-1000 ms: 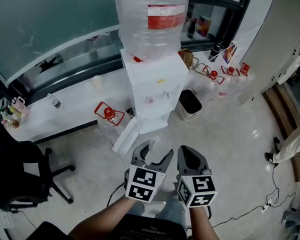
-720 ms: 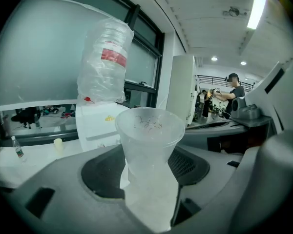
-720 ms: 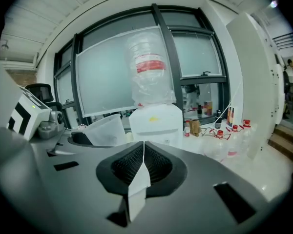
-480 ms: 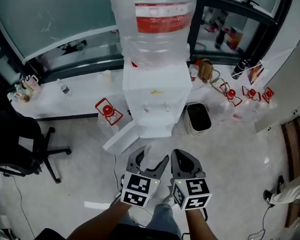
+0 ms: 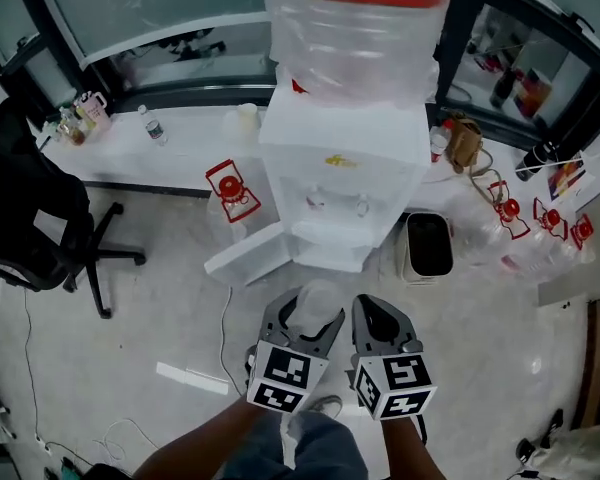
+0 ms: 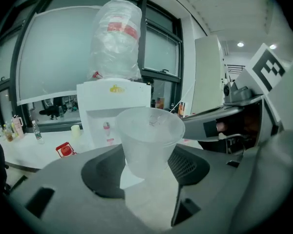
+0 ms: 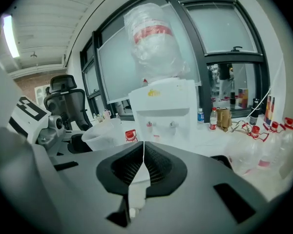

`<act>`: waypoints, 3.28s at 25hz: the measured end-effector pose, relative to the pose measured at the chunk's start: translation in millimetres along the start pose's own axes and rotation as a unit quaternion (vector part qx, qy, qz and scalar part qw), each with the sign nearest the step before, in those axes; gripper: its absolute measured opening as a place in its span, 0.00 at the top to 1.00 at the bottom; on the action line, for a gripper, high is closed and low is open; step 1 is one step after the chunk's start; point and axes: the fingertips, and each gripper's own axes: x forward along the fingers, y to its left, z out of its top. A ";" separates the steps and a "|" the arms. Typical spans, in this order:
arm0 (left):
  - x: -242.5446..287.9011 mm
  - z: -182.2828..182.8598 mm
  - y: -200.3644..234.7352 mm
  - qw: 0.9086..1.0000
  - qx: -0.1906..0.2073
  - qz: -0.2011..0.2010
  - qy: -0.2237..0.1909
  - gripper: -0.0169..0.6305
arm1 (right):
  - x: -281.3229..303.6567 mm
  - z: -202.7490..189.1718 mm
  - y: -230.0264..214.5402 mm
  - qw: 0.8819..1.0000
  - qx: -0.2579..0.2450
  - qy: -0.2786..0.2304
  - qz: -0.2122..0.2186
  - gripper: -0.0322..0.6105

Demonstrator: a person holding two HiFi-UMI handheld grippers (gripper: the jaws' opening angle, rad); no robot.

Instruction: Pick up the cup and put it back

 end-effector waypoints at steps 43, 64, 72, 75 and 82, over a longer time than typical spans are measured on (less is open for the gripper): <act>423.5 -386.8 176.4 0.997 -0.043 0.058 -0.005 0.55 | 390.2 -299.0 -152.8 0.996 -0.080 -0.028 0.037 0.92; 497.7 -418.8 200.4 0.995 -0.058 0.082 0.018 0.55 | 394.1 -332.6 -174.7 0.996 -0.084 -0.007 0.011 0.92; 520.5 -419.3 201.2 0.995 -0.040 0.085 0.030 0.55 | 386.6 -335.8 -184.5 0.997 -0.083 0.000 0.003 0.92; 523.7 -424.2 203.2 0.994 -0.046 0.091 0.034 0.55 | 383.6 -337.2 -192.3 0.997 -0.081 0.002 -0.002 0.92; 526.7 -424.7 201.7 0.994 -0.072 0.085 0.018 0.48 | 381.2 -345.7 -200.6 0.997 -0.079 0.011 -0.006 0.92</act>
